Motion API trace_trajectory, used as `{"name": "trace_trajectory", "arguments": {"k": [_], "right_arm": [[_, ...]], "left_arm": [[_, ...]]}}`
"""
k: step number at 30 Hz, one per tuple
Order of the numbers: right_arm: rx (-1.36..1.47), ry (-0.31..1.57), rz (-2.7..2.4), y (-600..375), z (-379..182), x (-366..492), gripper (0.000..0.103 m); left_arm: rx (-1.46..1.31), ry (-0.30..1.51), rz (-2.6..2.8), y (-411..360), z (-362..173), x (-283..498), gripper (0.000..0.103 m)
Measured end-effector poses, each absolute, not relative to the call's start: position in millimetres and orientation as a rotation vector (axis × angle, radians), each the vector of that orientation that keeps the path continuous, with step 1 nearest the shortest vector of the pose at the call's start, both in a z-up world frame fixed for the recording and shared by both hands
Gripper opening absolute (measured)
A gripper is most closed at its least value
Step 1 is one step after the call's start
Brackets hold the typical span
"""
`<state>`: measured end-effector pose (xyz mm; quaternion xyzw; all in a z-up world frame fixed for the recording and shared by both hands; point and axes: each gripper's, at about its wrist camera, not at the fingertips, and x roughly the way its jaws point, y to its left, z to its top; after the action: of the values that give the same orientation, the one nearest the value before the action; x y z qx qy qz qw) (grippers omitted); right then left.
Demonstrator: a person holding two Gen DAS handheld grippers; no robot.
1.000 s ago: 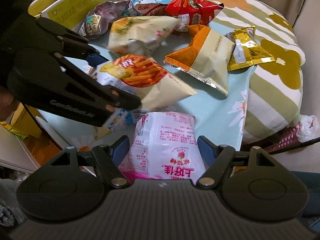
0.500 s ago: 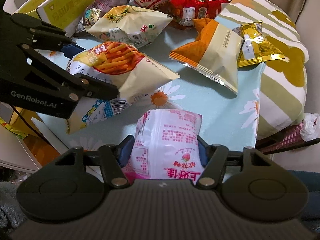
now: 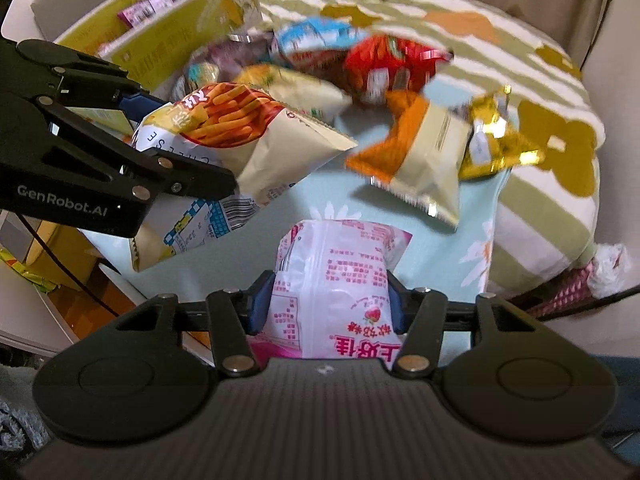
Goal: Organize snacks
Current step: 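Grasp the white fries-print bag with the left tool while the right tool grasps the pink-white bag, then carry both bags over the box and open both tools to drop them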
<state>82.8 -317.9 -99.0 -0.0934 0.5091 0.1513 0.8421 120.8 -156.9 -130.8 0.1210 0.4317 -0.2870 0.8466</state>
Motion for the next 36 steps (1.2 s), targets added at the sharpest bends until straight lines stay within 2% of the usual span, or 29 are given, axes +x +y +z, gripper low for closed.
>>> {"name": "trace_trajectory", "arguments": {"k": [9,21,36], "right_arm": [[-0.215,0.949,0.375,-285.9,-37.3,98.4,0.07],[-0.234,0.838,0.465,-179.5,16.0,161.1,0.07],[-0.165,0.842,0.455,-50.7,17.4,290.2,0.07]], "left_arm": [[0.21,0.773,-0.489,-114.3,-70.0,114.5,0.061],[0.13,0.673,-0.243,5.3,-13.8,155.9,0.061],[0.088,0.733,-0.088,136.9,-29.5,268.5,0.061]]}}
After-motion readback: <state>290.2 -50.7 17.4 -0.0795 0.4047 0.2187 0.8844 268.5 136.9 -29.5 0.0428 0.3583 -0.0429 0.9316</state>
